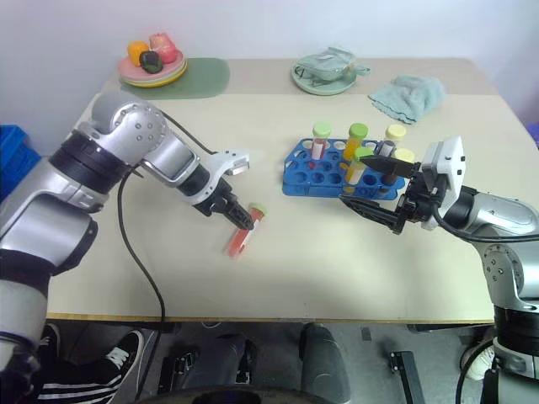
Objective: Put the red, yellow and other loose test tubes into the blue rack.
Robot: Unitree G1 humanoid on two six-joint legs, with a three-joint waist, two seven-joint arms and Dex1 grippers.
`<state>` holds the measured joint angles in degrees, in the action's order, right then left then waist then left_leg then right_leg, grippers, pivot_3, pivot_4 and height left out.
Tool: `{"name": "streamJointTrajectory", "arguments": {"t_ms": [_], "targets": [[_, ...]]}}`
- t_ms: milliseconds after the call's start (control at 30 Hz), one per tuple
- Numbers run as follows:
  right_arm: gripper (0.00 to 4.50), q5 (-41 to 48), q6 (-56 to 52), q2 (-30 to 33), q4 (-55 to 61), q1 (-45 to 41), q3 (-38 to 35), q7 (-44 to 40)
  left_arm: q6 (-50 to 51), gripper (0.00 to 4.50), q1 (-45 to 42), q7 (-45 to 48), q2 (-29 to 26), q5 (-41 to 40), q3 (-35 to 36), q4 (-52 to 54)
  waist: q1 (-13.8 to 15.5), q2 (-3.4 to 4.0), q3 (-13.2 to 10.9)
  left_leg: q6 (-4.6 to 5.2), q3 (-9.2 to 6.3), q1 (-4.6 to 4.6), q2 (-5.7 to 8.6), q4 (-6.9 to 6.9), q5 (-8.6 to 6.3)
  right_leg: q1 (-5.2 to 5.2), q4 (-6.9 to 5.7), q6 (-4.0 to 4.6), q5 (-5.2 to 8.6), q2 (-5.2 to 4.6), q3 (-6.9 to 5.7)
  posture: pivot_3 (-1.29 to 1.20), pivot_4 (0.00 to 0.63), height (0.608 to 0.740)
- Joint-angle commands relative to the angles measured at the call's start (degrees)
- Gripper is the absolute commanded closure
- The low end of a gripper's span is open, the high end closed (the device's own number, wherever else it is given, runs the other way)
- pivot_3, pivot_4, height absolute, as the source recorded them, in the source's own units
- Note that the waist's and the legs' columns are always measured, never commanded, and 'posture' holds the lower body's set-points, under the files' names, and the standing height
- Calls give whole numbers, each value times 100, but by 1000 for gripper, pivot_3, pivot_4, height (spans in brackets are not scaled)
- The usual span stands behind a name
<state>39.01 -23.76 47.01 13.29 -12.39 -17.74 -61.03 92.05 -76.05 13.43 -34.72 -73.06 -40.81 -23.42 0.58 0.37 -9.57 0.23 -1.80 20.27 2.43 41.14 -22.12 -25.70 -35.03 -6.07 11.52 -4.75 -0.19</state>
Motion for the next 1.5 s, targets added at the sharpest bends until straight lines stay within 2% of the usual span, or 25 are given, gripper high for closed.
{"name": "streamJointTrajectory", "arguments": {"t_ms": [33, 167, 333, 767, 867, 933, 1167, 1267, 1333, 1500], "targets": [[170, 83, 32, -22, 202, 24, -96, 28, 45, 0, 81, -238, 1, -165, 277, 208, -3, 0, 0, -1, 0, 0, 0, 0, 0, -1, -1, 0, 0, 0, 0, 0, 150, 740], [170, 56, 64, 135, 256, 263, -147, -214, 45, 0, 227, -461, 158, -89, 449, 298, 19, 0, 0, -1, 0, 2, 2, 1, 1, 0, 0, 0, 0, -1, 0, 0, 150, 740], [170, -170, 221, 839, 357, 1027, -148, -1169, 45, 0, 301, -695, 334, -119, 583, 319, 6, -1, 0, -1, 0, 2, 15, 1, 1, 0, 0, 0, 0, -2, 0, 0, 150, 740], [170, -224, 295, 800, 308, 1067, -183, -1168, 45, 0, 633, -1167, 464, -89, 744, 507, 25, -1, 0, -5, -3, -4, 10, 6, 3, 0, 0, 0, 0, -6, 6, 0, 150, 740], [0, -225, 289, 786, 331, 1087, -191, -1127, 45, 891, 710, -1289, 517, -86, 837, 513, 16, -1, 0, -6, -3, -6, 12, 5, 3, 0, 0, 0, 0, -7, 6, 0, 150, 740], [0, -216, 288, 778, 349, 1112, -206, -1101, 45, 1840, 744, -1346, 528, -107, 862, 533, 13, -1, 0, -6, -4, -7, 11, 5, 3, 0, 0, 0, 0, -7, 6, 0, 150, 740], [0, -205, 284, 764, 372, 1122, -237, -986, 45, 1840, 799, -1492, 599, -192, 941, 536, 16, -1, 0, -7, -4, -7, 11, 5, 4, 0, 0, 0, 0, -7, 6, 0, 150, 740], [0, -199, 281, 764, 379, 1136, -243, -970, 45, 2694, 827, -1580, 638, -205, 1002, 518, 15, -1, 0, -7, -4, -7, 12, 5, 4, 0, 0, 0, 0, -7, 6, 0, 150, 740], [0, -204, 290, 761, 379, 1135, -239, -956, 45, 3580, 852, -1635, 659, -259, 1036, 479, 15, -1, 0, -7, -4, -8, 12, 5, 4, 0, 0, 0, 0, -7, 6, 0, 150, 740], [0, -193, 279, 763, 394, 1117, -225, -930, 45, 3580, 903, -1774, 625, -423, 1045, 512, 15, 0, 0, -7, -4, -8, 12, 5, 4, 0, 0, 0, 0, -7, 6, 0, 150, 740]]}}
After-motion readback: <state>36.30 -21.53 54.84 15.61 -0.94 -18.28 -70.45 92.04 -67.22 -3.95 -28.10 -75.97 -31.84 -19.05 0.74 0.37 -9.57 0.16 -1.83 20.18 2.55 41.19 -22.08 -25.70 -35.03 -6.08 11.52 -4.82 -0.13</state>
